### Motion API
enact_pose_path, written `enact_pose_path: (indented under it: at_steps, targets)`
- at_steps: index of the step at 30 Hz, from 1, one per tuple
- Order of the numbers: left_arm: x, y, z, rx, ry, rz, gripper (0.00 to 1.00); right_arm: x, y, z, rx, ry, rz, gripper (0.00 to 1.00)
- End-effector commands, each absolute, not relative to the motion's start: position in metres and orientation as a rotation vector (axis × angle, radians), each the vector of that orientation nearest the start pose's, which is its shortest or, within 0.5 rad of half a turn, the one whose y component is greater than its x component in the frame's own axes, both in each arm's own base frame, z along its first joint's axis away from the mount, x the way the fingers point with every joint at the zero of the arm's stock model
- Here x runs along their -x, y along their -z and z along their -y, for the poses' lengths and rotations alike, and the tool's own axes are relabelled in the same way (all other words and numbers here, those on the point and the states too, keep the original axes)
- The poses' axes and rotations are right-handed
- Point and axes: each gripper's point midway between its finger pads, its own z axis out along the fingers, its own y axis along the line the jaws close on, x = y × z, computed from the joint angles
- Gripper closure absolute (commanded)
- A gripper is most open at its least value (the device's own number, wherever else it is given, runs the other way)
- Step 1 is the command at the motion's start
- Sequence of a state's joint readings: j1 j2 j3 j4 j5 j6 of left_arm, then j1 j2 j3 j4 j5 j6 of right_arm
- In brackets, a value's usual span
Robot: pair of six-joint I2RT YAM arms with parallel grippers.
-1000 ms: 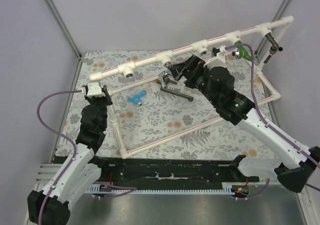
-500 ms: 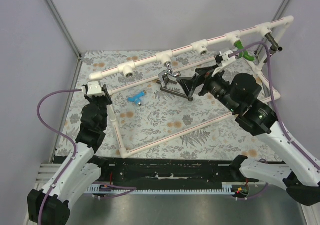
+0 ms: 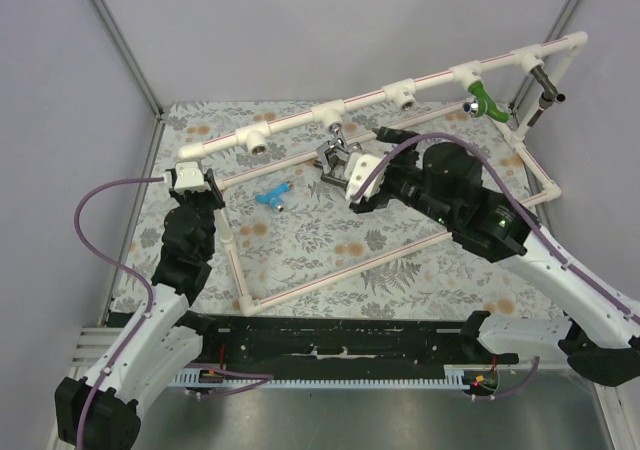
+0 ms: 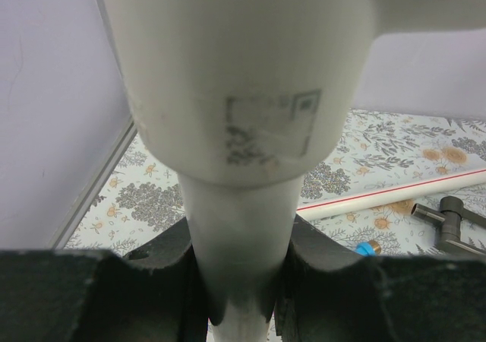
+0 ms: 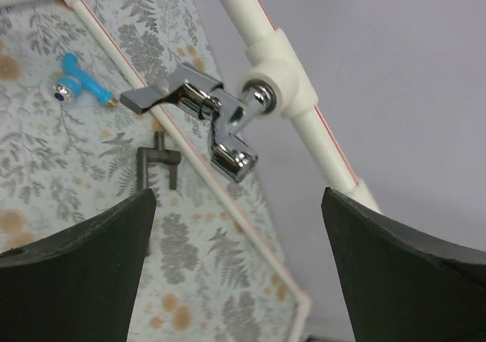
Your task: Install the water faucets
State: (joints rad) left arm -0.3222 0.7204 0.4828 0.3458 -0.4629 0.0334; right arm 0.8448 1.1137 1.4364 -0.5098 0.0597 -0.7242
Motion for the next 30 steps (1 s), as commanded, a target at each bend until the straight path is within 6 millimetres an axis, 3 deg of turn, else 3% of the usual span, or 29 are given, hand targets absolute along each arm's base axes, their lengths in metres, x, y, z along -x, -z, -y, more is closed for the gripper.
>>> enact_pose_path:
  at_steps: [1, 9, 13, 15, 17, 19, 22, 24, 27, 30]
  targets:
    - [-0.320, -0.287, 0.029, 0.134, -0.045, -1.443, 0.98, -0.277, -0.413, -0.254, 1.441, 0.404, -0.998, 0.02]
    - [-0.320, -0.288, 0.030, 0.131, -0.041, -1.443, 0.98, -0.301, -0.425, -0.288, 1.466, 0.708, -0.760, 0.02]
    - [-0.320, -0.286, 0.030, 0.130, -0.039, -1.448, 0.98, -0.314, -0.414, -0.301, 1.493, 0.763, -0.760, 0.06]
    - [-0.321, -0.287, 0.031, 0.129, -0.035, -1.447, 0.98, -0.324, -0.402, -0.303, 1.503, 0.809, -0.792, 0.16]
    - [-0.320, -0.286, 0.031, 0.129, -0.036, -1.447, 0.98, -0.330, -0.402, -0.303, 1.439, 0.812, -0.835, 0.28]
    - [-0.320, -0.286, 0.031, 0.129, -0.033, -1.447, 0.98, -0.333, -0.400, -0.301, 1.377, 0.788, -0.897, 0.52]
    - [-0.320, -0.286, 0.031, 0.132, -0.034, -1.447, 0.98, -0.334, -0.398, -0.292, 1.221, 0.691, -1.020, 0.82]
    - [-0.320, -0.286, 0.031, 0.132, -0.034, -1.447, 0.98, -0.334, -0.395, -0.290, 1.082, 0.567, -1.118, 0.87]
    - [-0.320, -0.286, 0.031, 0.135, -0.031, -1.446, 0.98, -0.334, -0.396, -0.288, 0.743, 0.282, -1.306, 0.98]
    - [-0.321, -0.285, 0.032, 0.141, -0.024, -1.447, 0.98, -0.335, -0.404, -0.277, 0.285, 0.004, -1.416, 0.97]
